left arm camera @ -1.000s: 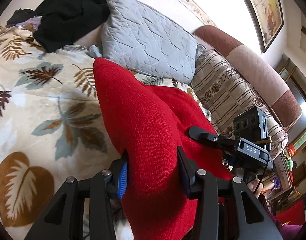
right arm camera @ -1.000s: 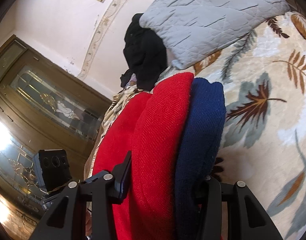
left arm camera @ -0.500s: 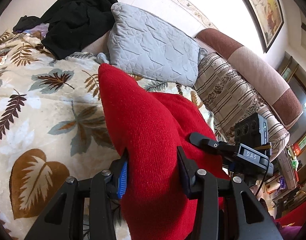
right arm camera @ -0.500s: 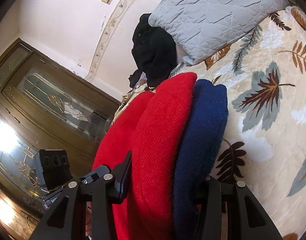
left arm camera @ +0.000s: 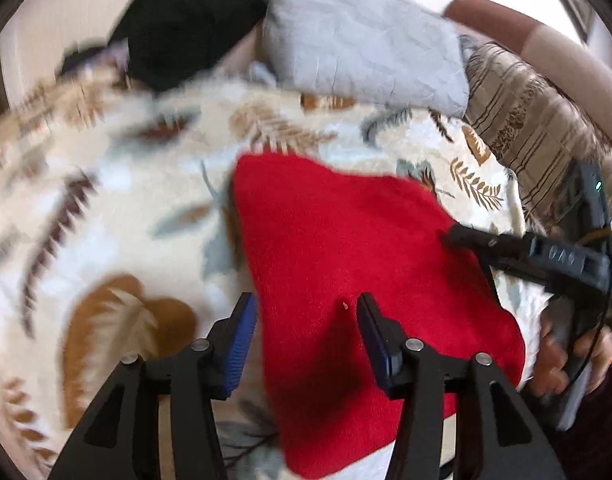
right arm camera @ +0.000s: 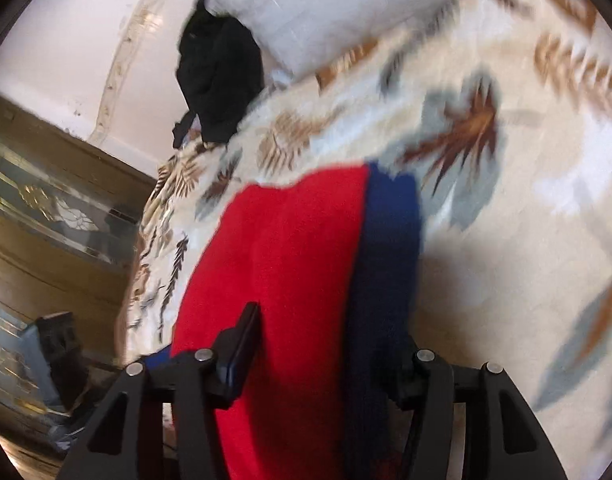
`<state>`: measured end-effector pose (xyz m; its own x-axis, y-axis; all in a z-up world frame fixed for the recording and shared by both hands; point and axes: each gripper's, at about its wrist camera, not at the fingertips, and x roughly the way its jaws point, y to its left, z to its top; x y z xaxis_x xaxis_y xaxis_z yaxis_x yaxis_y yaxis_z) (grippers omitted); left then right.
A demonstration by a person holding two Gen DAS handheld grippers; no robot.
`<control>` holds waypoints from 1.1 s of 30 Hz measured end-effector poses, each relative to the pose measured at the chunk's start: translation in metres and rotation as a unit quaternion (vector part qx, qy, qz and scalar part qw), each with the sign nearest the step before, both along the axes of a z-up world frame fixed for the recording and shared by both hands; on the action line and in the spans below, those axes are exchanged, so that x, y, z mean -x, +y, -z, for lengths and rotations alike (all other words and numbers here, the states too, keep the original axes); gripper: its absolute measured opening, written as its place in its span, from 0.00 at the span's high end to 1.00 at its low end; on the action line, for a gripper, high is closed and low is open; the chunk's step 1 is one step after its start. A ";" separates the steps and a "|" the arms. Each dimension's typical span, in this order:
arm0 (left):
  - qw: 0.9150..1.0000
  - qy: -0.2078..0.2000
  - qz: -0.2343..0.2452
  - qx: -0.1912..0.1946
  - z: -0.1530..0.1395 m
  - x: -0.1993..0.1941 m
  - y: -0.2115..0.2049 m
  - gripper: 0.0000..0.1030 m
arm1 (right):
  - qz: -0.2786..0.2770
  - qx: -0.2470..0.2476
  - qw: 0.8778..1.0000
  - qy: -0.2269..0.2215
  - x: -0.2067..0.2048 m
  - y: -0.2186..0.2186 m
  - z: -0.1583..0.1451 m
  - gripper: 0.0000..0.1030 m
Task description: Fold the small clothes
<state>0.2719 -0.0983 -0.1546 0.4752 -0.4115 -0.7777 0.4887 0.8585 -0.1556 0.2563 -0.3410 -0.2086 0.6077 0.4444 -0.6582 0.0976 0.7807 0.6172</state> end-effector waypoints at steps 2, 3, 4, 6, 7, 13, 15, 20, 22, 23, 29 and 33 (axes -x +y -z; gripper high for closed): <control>1.000 -0.025 -0.006 -0.013 -0.006 0.010 0.003 0.44 | 0.022 0.023 0.999 -0.027 0.014 -0.009 -0.015 0.43; 0.999 -0.033 -0.011 -0.019 -0.007 0.015 0.005 0.44 | 0.037 0.031 0.998 -0.045 0.023 -0.014 -0.023 0.43; 0.999 -0.038 -0.014 -0.025 -0.008 0.018 0.005 0.44 | 0.043 0.036 0.996 -0.064 0.032 -0.016 -0.031 0.43; 0.997 -0.051 -0.021 -0.050 -0.004 0.024 0.004 0.44 | 0.035 0.038 0.994 -0.096 0.046 -0.014 -0.044 0.44; 0.996 -0.056 -0.026 -0.070 0.000 0.025 0.002 0.44 | 0.022 0.038 0.993 -0.113 0.056 -0.009 -0.050 0.45; 0.992 -0.069 -0.034 -0.102 0.007 0.029 -0.003 0.43 | -0.054 0.090 0.994 -0.019 0.057 0.038 -0.013 0.65; 0.989 -0.092 -0.048 -0.108 -0.003 0.036 -0.001 0.43 | -0.048 0.121 0.992 -0.003 0.053 0.045 -0.006 0.65; 0.982 -0.124 -0.080 -0.114 -0.023 0.053 0.007 0.42 | -0.041 0.123 0.991 -0.036 0.071 0.046 -0.034 0.62; 0.980 -0.137 -0.091 -0.111 -0.034 0.061 0.010 0.35 | -0.035 0.126 0.990 -0.047 0.079 0.049 -0.044 0.62; 0.978 -0.145 -0.099 -0.112 -0.041 0.066 0.013 0.32 | -0.032 0.127 0.990 -0.054 0.083 0.050 -0.049 0.62; 0.971 -0.173 -0.121 -0.113 -0.068 0.089 0.019 0.29 | -0.002 0.162 0.982 -0.102 0.116 0.055 -0.091 0.36; 0.966 -0.190 -0.133 -0.114 -0.088 0.105 0.023 0.24 | 0.009 0.180 0.977 -0.113 0.133 0.058 -0.113 0.36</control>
<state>0.1670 -0.0753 -0.0668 0.8095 -0.0738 -0.5824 0.2310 0.9521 0.2004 0.1233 -0.2834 -0.0952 0.7618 0.1965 -0.6172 0.0065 0.9505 0.3107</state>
